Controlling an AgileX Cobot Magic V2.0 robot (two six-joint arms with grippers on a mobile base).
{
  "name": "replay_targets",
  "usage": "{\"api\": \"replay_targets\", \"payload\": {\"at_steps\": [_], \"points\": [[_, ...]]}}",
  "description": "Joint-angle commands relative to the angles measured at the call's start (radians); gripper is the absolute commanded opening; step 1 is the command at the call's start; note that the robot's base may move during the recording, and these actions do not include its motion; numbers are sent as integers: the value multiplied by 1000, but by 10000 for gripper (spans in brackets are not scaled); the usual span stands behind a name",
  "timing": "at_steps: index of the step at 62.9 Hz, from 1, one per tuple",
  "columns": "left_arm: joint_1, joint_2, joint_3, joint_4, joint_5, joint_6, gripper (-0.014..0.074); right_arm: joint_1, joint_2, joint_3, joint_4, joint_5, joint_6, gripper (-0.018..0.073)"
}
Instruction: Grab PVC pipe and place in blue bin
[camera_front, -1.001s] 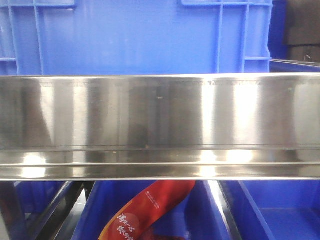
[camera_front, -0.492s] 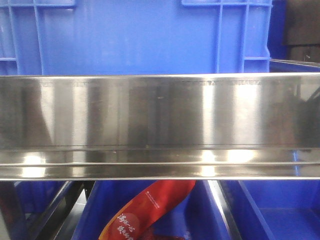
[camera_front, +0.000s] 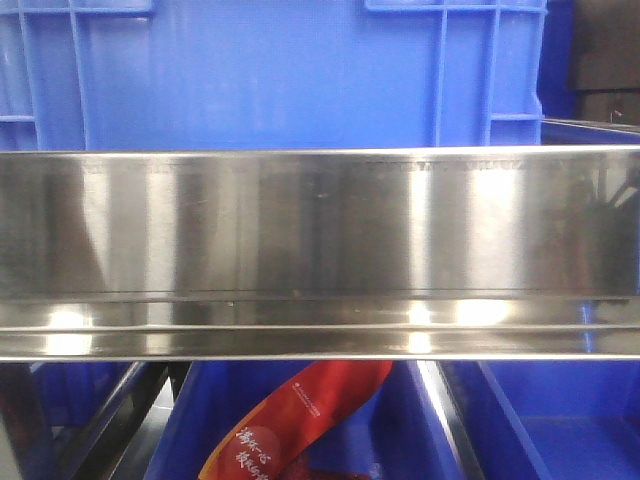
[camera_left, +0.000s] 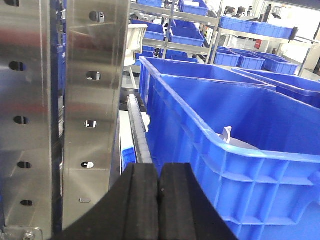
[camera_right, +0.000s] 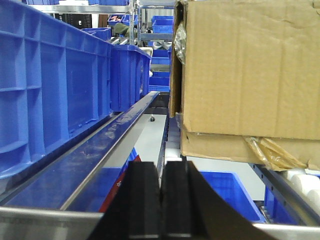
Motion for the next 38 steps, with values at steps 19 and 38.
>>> {"api": "replay_targets", "payload": {"at_steps": [19, 38], "points": [[5, -6, -1, -1, -19, -5, -111, 2, -8, 0, -11, -27, -1, -162], [5, -6, -1, -1, -19, -5, -111, 2, -8, 0, -11, -27, -1, -162]]}}
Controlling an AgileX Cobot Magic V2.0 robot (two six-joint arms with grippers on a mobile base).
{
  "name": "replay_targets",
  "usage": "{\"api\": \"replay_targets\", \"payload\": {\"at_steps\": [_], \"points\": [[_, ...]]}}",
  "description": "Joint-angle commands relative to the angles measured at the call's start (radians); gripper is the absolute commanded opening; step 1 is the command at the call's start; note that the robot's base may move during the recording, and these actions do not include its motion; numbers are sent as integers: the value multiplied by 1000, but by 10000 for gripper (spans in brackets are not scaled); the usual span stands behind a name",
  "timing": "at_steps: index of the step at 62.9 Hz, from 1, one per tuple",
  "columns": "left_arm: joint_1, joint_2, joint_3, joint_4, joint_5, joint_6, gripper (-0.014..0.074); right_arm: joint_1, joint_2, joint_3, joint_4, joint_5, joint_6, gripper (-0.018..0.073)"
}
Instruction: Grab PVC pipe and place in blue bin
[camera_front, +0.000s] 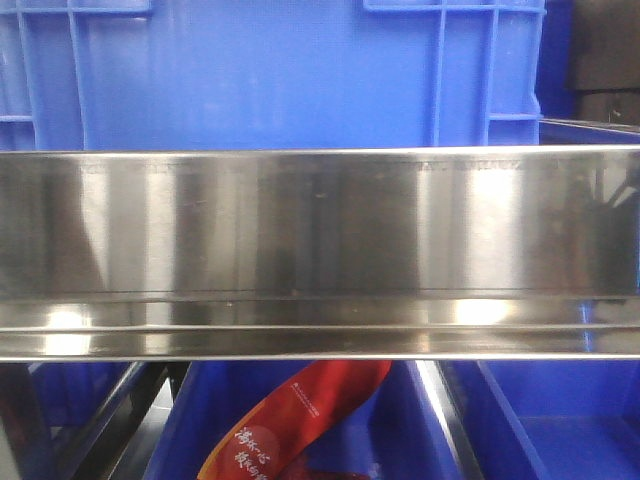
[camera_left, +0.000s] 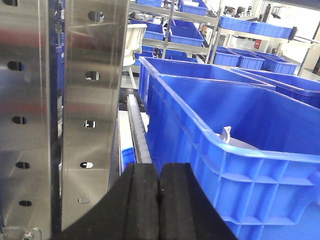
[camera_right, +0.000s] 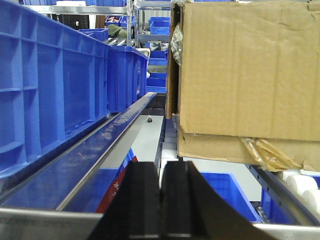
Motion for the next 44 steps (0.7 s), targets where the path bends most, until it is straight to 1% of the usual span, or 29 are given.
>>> {"api": "replay_targets", "payload": {"at_steps": [1, 23, 26, 28, 33, 39, 41, 44], "points": [[5, -6, -1, -1, -19, -5, -111, 2, -4, 0, -7, -24, -1, -162], [5, -6, -1, -1, -19, -5, -111, 2, -4, 0, -7, -24, -1, -162], [5, -14, 12, 7, -40, -5, -111, 2, -4, 0, -7, -24, -1, -162], [5, -22, 21, 30, -54, -5, -111, 2, -4, 0, -7, -24, -1, -162], [5, -61, 52, 142, -89, -5, -111, 2, -4, 0, -7, -24, -1, -162], [5, -125, 112, 265, -103, -5, -111, 2, -4, 0, -7, -24, -1, -162], [5, -156, 144, 289, -95, -5, -111, 2, -4, 0, -7, -24, -1, -162], [5, -208, 205, 283, -85, -5, -111, 2, -4, 0, -7, -24, -1, -162]]}}
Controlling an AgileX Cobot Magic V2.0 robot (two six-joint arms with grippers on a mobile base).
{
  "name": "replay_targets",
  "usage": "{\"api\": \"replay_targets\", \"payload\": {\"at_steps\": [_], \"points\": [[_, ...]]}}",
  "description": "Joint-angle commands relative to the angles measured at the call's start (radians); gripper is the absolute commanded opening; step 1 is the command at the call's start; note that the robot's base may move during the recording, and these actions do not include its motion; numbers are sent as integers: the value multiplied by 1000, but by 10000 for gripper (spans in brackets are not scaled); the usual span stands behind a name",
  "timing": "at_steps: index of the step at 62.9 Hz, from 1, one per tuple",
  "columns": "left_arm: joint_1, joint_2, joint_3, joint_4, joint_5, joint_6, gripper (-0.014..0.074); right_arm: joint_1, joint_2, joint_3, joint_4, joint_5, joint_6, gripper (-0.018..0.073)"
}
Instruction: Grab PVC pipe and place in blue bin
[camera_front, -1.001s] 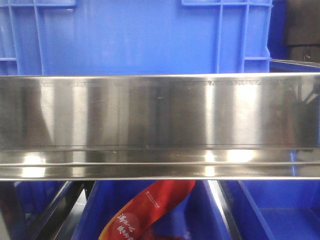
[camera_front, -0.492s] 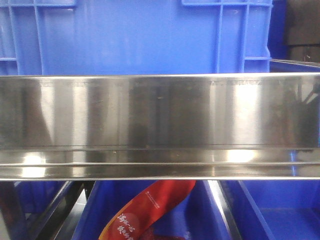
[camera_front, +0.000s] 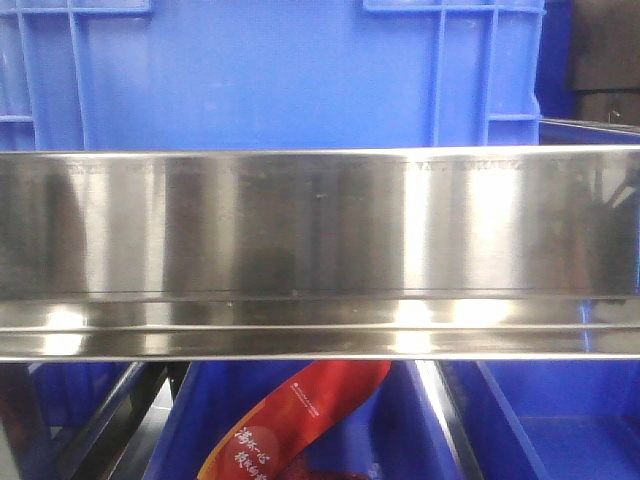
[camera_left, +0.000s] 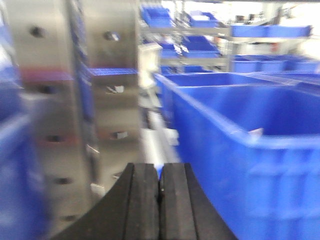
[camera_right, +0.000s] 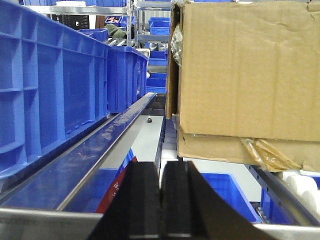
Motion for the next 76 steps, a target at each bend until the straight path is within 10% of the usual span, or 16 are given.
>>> {"api": "replay_targets", "payload": {"at_steps": [1, 31, 76], "points": [[5, -83, 93, 38, -6, -5, -111, 2, -4, 0, -7, -24, -1, -162], [53, -284, 529, -211, -349, 2, -111, 2, -4, 0, -7, -24, -1, -162], [100, -284, 529, -226, -320, 77, -111, 2, -4, 0, -7, -24, -1, -162]]}}
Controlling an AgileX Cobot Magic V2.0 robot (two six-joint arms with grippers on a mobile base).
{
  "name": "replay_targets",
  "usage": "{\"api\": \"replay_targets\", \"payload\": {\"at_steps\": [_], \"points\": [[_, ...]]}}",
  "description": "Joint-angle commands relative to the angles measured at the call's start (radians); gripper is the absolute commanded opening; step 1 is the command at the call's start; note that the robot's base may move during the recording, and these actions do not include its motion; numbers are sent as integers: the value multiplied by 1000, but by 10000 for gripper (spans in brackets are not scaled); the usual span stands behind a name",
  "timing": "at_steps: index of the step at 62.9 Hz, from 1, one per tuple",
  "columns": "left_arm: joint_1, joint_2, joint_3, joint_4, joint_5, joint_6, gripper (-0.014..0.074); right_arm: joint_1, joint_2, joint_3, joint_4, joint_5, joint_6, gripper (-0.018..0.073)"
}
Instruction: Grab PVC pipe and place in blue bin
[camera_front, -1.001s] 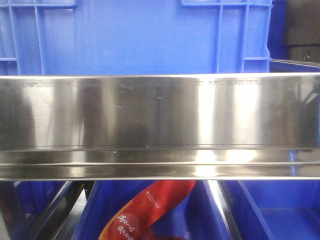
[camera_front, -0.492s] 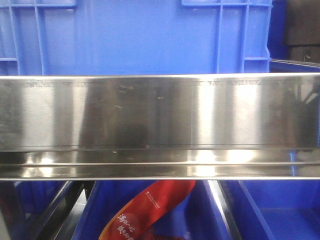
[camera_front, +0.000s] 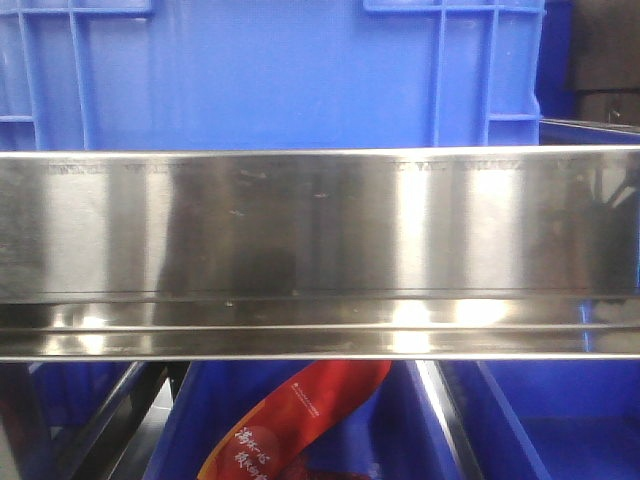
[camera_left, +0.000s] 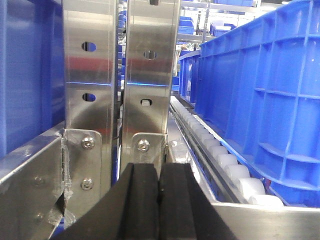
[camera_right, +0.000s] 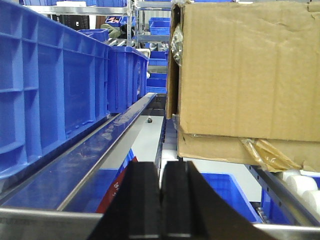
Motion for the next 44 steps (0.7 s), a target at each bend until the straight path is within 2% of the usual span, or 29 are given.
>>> {"api": "replay_targets", "payload": {"at_steps": [1, 44], "points": [[3, -4, -1, -8, -25, 4, -111, 2, -4, 0, -5, -24, -1, -162], [3, -4, -1, -8, -25, 4, -111, 2, -4, 0, -5, -24, -1, -162]]}}
